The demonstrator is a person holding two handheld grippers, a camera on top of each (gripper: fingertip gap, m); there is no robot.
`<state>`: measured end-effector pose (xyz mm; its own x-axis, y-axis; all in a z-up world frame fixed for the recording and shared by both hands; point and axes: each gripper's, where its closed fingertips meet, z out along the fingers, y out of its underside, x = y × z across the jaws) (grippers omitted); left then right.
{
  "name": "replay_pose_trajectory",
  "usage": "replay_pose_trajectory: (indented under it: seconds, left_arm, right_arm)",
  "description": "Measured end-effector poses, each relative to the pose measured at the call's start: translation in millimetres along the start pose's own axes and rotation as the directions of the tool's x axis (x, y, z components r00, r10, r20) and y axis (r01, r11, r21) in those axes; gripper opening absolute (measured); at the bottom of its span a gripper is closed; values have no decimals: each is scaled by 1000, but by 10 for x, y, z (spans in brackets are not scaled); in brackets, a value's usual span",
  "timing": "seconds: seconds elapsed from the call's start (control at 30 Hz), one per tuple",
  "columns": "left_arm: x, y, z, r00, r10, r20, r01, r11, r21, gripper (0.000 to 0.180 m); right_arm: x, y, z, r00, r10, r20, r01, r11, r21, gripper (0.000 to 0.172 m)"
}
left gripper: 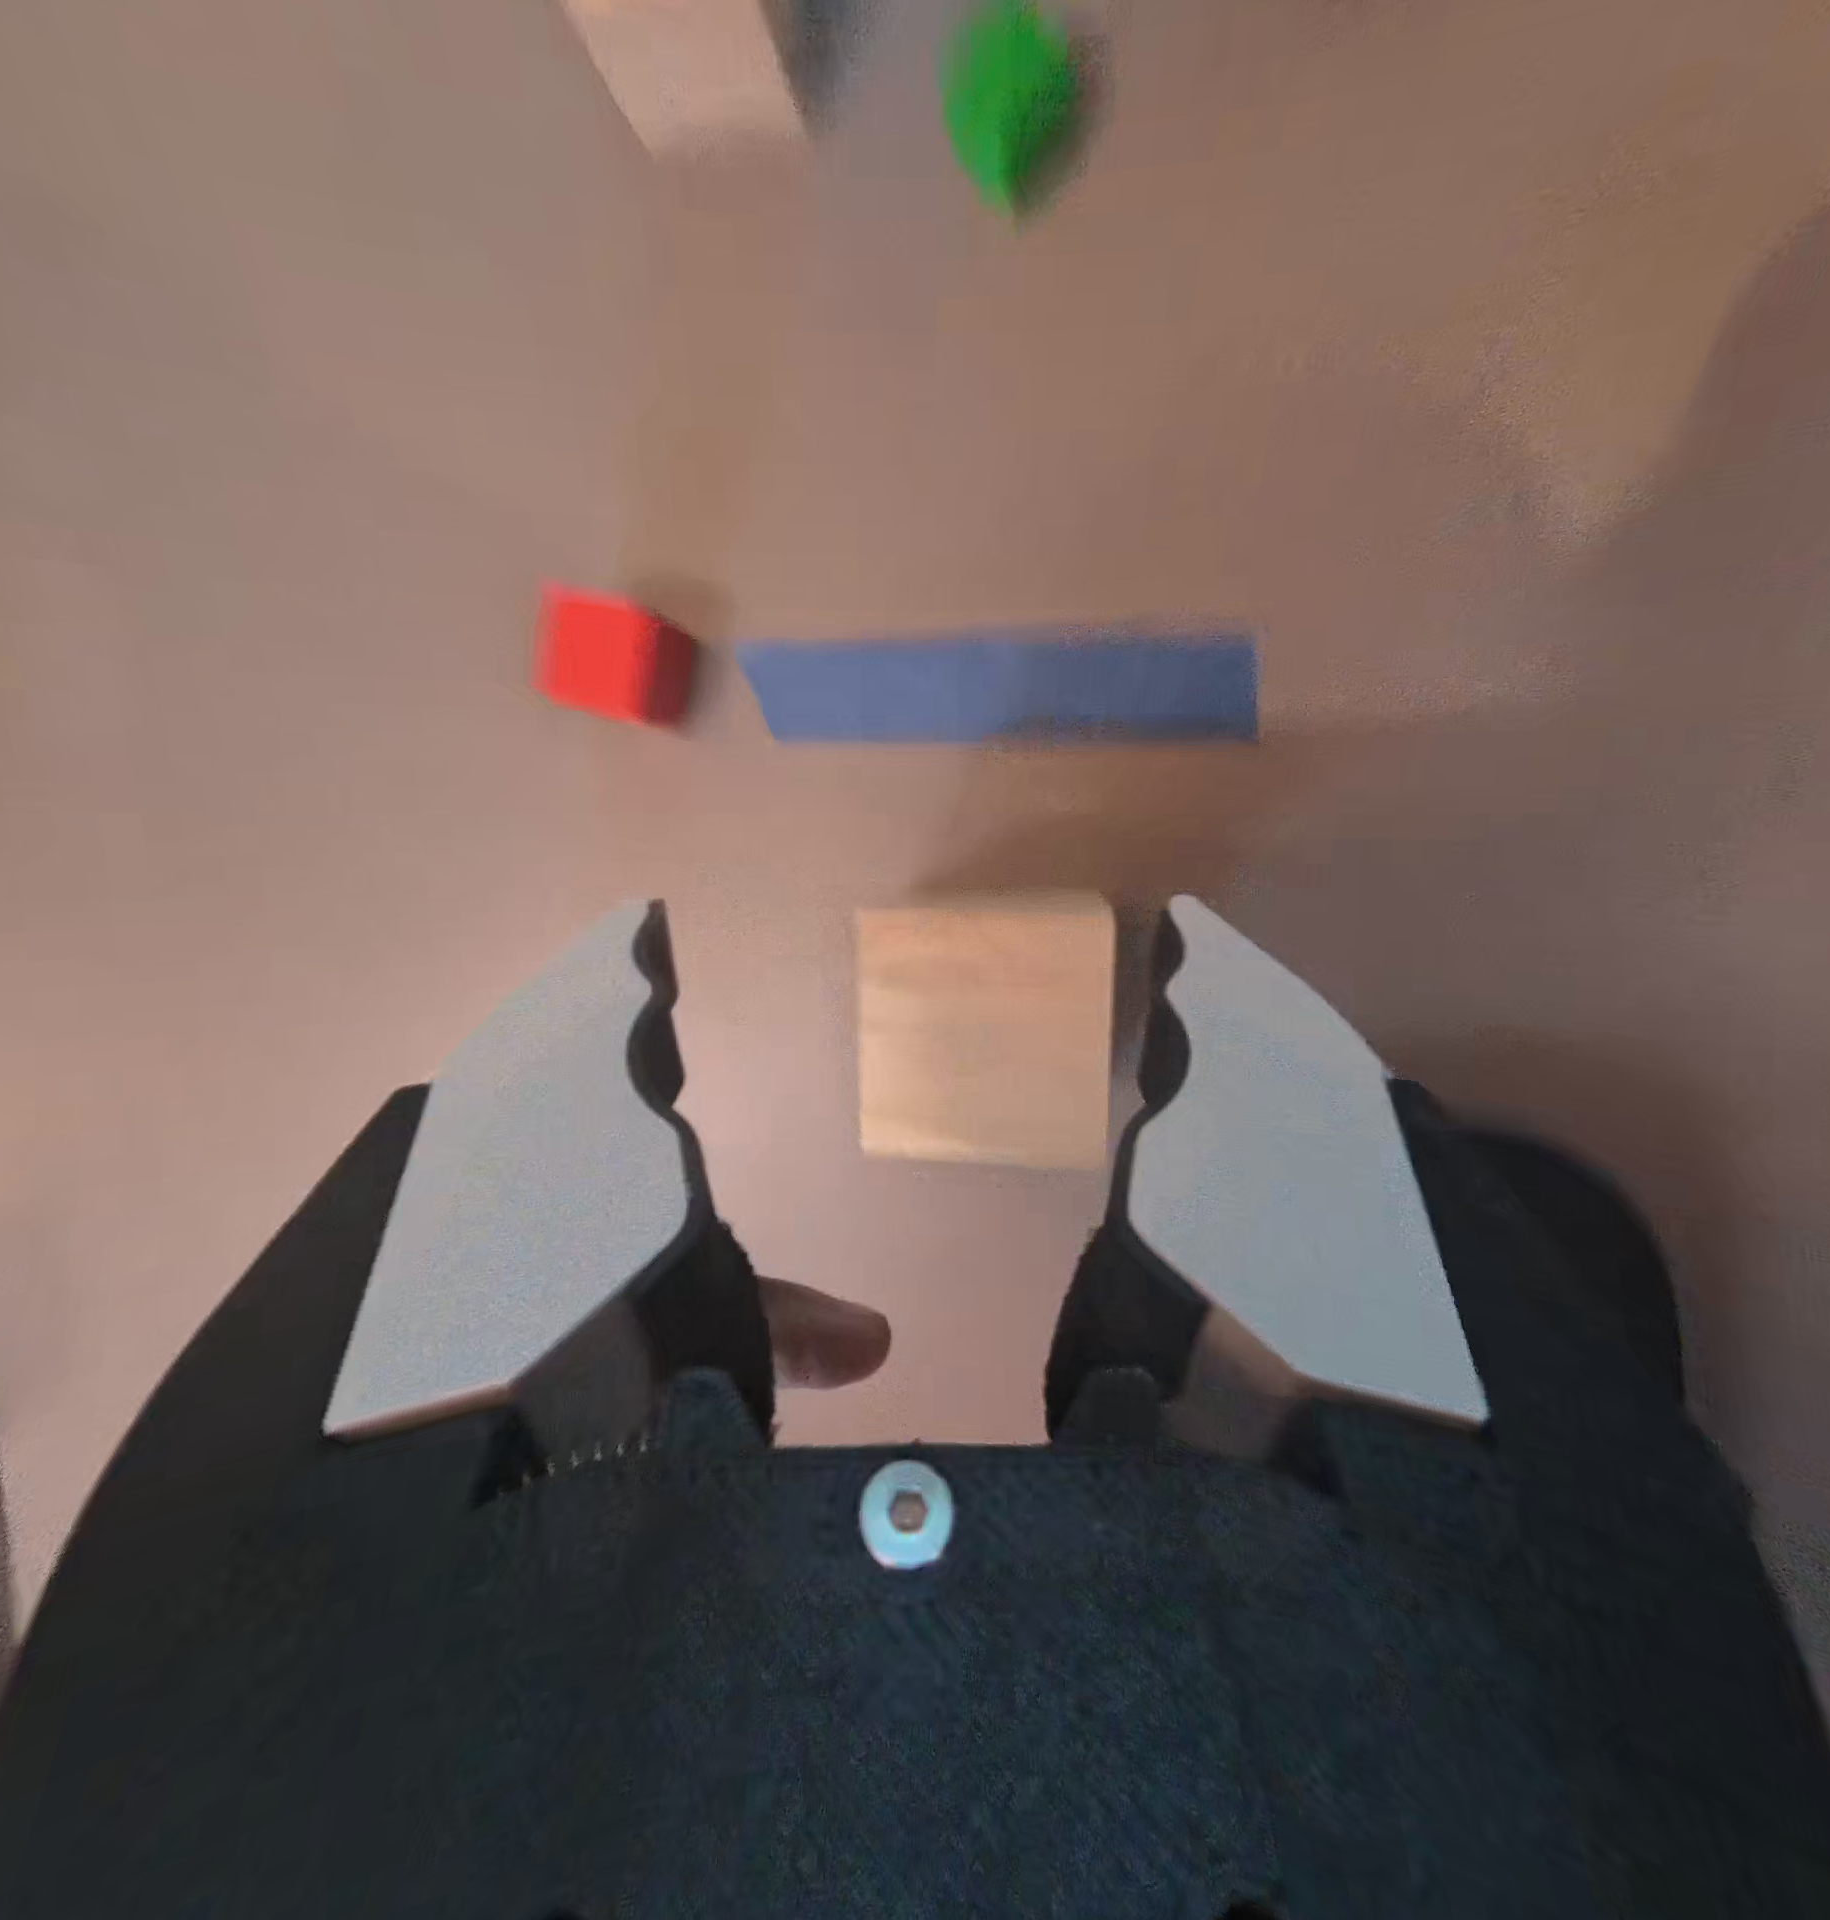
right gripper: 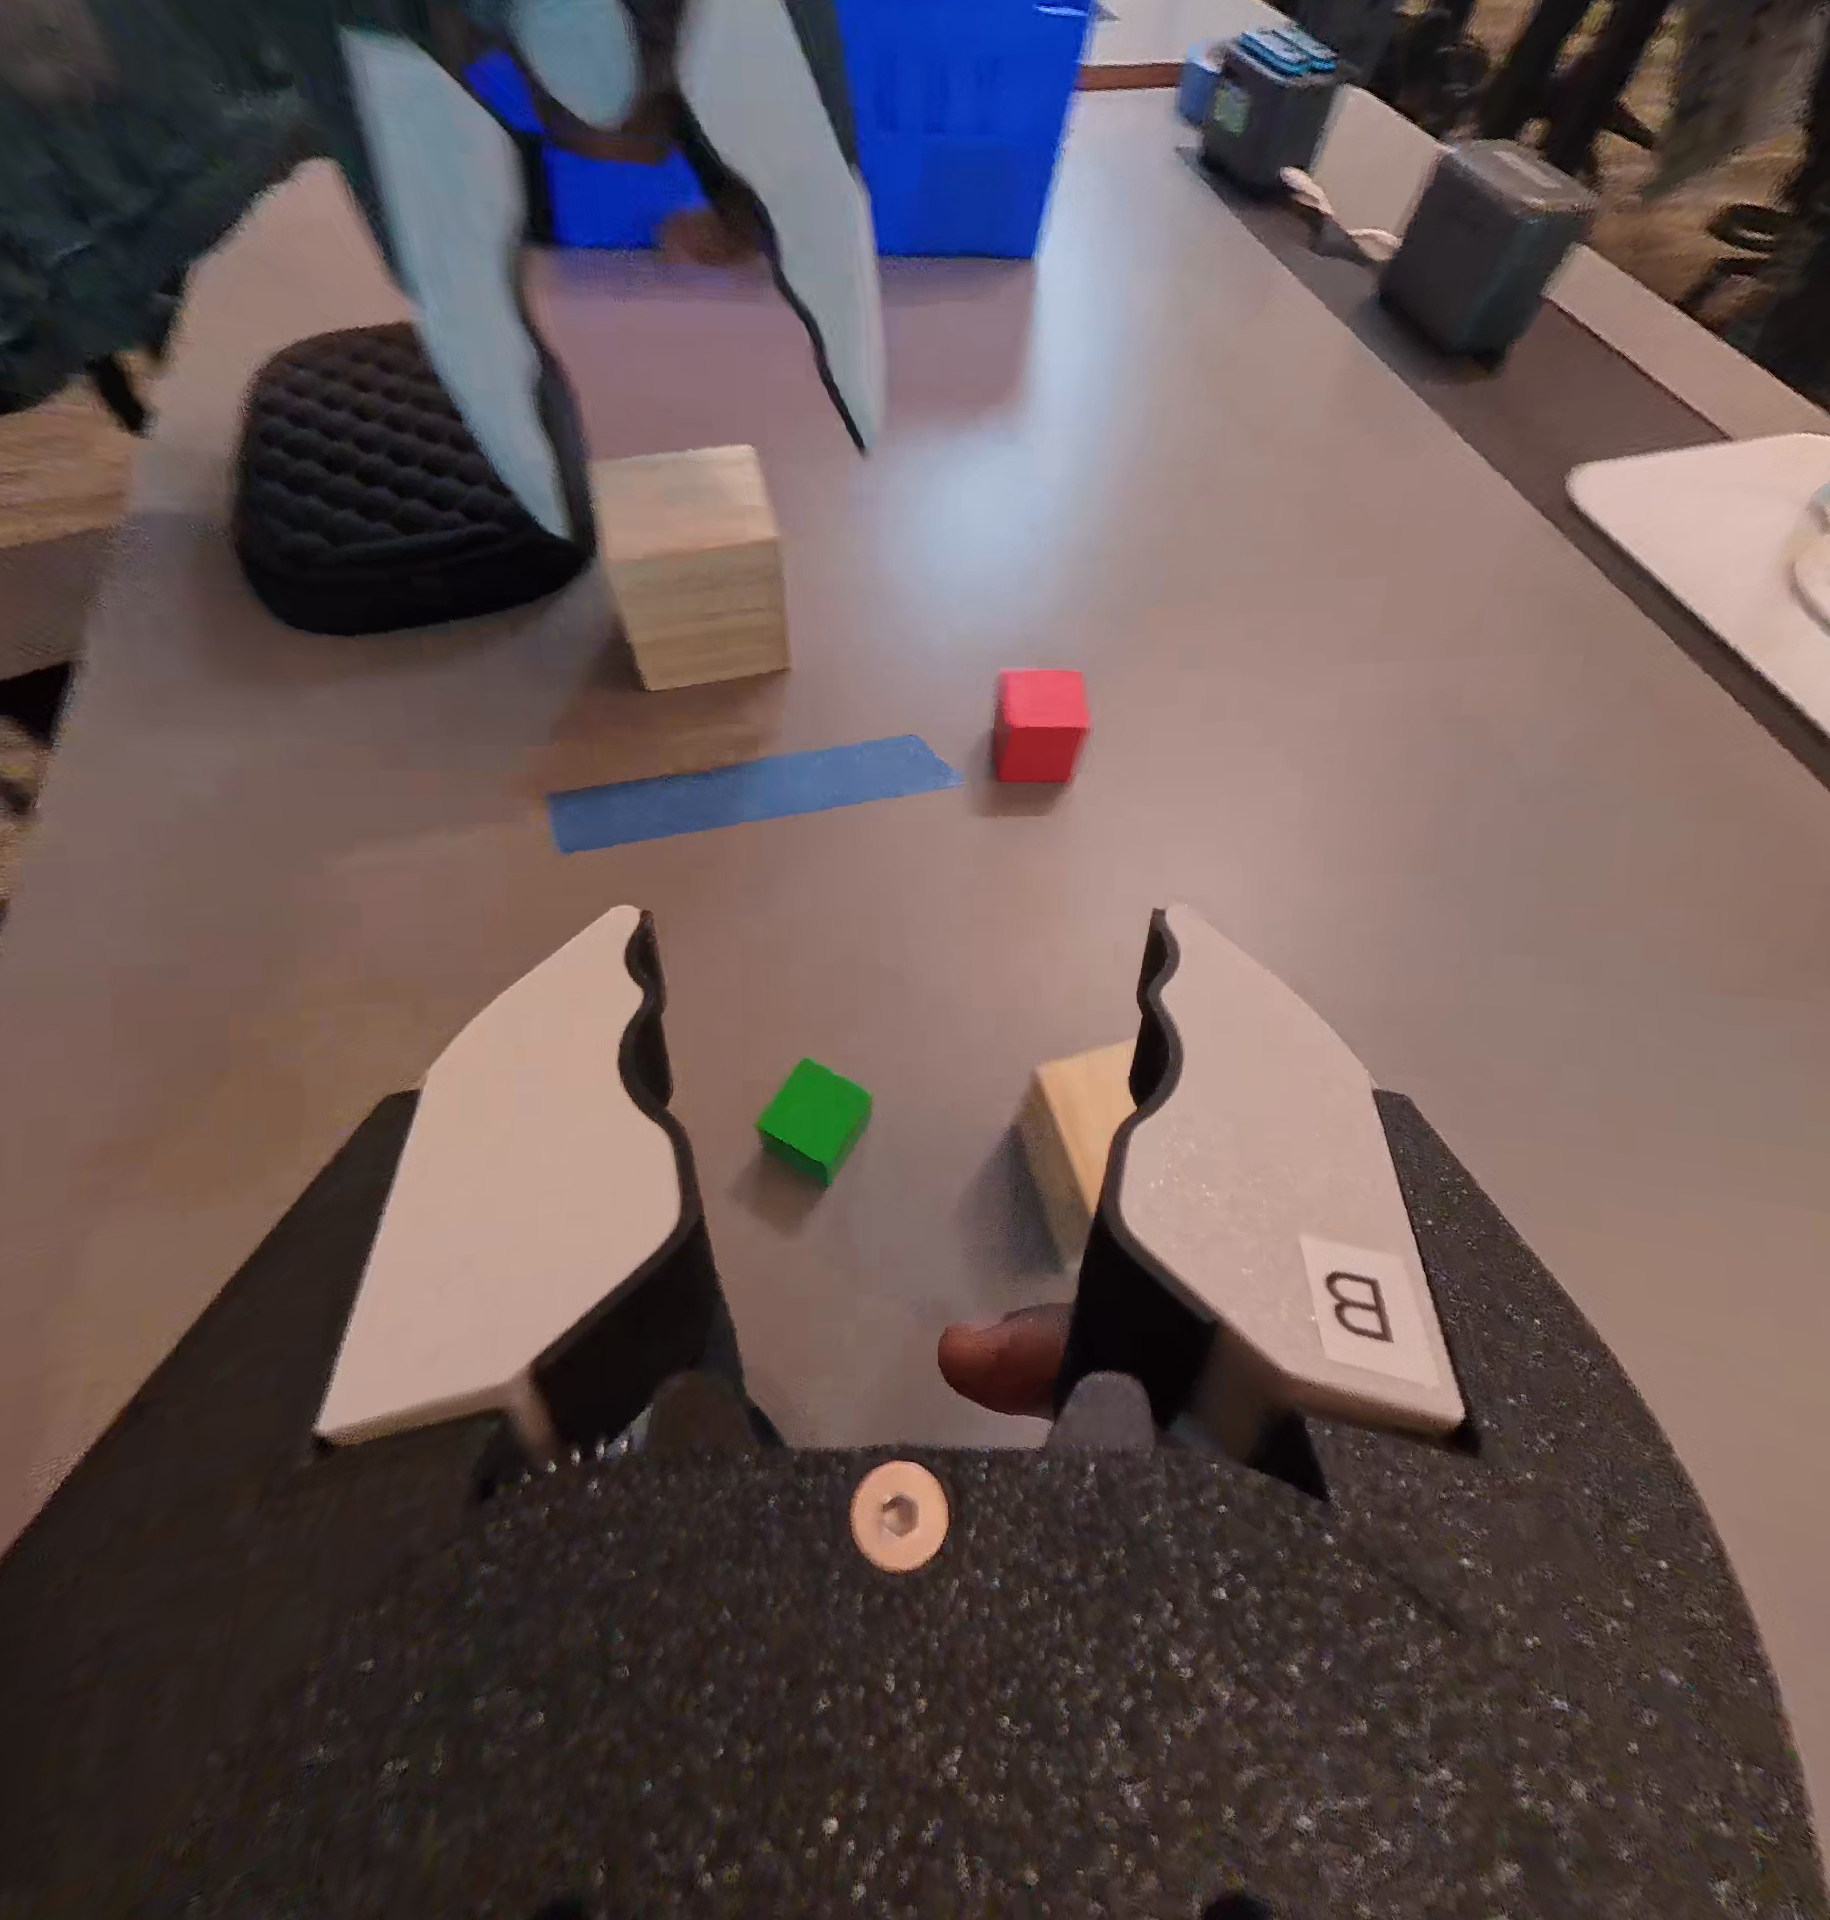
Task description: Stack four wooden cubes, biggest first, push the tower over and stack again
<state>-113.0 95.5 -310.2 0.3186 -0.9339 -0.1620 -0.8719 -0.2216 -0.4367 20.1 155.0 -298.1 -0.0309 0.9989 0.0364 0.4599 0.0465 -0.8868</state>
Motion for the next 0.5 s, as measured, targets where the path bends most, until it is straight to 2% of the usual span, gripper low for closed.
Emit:
replay_pose_trajectory:
  seconds: [0.03,0.07,0.1,0.17,0.23,0.3,0.37,0.43,0.5]
  left_arm:
    - [-83,-196,-115,996,-61,65,50,985,163,91]
    - [-139,-387,-258,986,-136,100,95,937,336,93]
    - [-154,-561,-423,973,-205,102,128,856,501,94]
    - [-133,-812,-770,946,-317,65,159,629,761,94]
    - [-14,-938,-1010,935,-353,-23,180,419,890,94]
    - [110,-994,-1092,932,-349,-103,212,293,932,94]
    - [195,-1027,-1056,929,-345,-135,231,251,940,94]
    - [206,-1053,-989,920,-380,-96,198,238,951,94]
    - [135,-1064,-914,884,-467,21,106,243,964,92]
  right_arm:
    - [102,44,-15,999,10,-48,-11,1000,-12,88]
    - [205,97,-26,995,25,-93,-27,999,-25,86]
    - [298,156,-33,990,42,-132,-48,998,-41,85]
    - [429,300,-29,982,53,-183,-72,993,-97,82]
    - [484,426,-1,979,36,-201,-69,985,-160,80]
    - [548,553,29,973,5,-230,-61,970,-234,73]
    - [577,624,56,969,-19,-244,-51,959,-277,51]
    - [551,583,75,972,-10,-236,-53,964,-260,50]
    - [499,394,81,973,76,-218,-107,985,-133,49]
